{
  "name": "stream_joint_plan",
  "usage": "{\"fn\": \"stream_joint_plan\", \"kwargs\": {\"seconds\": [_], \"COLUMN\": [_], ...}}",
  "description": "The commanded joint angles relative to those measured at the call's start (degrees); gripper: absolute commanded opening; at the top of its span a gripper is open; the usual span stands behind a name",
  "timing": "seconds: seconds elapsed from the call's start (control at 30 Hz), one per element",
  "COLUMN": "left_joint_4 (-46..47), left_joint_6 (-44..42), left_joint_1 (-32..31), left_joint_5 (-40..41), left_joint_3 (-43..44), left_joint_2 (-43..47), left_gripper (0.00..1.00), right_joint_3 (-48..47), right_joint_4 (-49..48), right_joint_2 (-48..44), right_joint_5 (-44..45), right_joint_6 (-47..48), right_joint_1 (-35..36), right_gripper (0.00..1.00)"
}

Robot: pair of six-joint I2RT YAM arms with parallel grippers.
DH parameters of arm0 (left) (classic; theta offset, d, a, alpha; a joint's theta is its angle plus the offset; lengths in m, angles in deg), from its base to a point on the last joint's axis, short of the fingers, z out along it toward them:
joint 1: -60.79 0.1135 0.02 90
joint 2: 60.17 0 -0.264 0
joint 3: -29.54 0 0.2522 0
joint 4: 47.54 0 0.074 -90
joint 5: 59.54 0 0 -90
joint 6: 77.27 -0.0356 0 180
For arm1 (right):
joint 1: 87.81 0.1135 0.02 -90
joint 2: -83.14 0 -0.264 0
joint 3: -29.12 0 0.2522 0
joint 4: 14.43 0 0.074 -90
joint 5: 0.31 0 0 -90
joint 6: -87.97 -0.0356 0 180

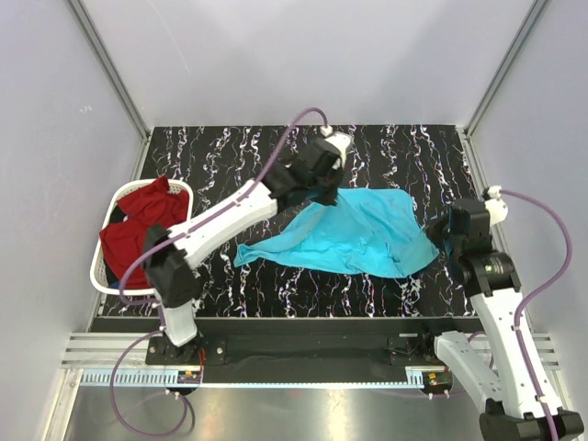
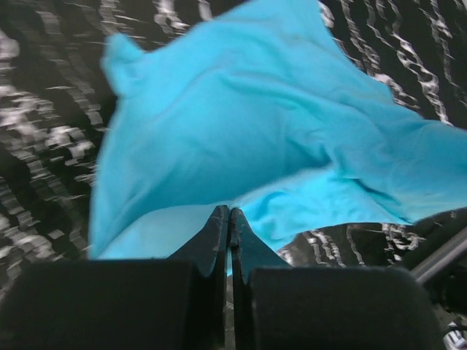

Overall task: Fold and stack the t-shirts
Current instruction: Flatten the tshirt out

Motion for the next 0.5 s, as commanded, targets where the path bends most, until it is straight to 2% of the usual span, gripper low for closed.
{"fn": "stream_joint_plan", "kwargs": {"seconds": [0.0,0.13,0.23,0.37,0.47], "left_joint_4": [-4.9,-6.1,-6.6,-9.6,-9.6], "left_joint_6": [-4.3,-10.9,-12.9,-10.6,-8.3], "left_joint_1": [2.5,3.0,3.1,3.1,3.1], "left_joint_5": [12.1,30.8,40.3,46.0,44.6], "left_joint_3": [0.8,1.5,4.8,9.7,8.6], "left_joint_2": [10.3,21.4,29.2,39.4,46.3], "left_gripper": [0.0,0.0,0.0,0.0,0.0], "right_joint_3": [-10.2,-21.2,-32.4,-46.1,-51.3], "right_joint_4": [-0.8,0.4,4.6,11.8,15.4], "right_joint_2": [3.3,8.4,12.5,14.8,12.7], "right_joint_5": [8.9,11.3,11.3,16.5,17.4], "right_joint_6": [3.6,6.3,8.4,9.8,9.9], "right_joint_1": [-0.2,-0.3,-0.2,-0.3,-0.2], "right_gripper": [0.0,0.0,0.0,0.0,0.0]}}
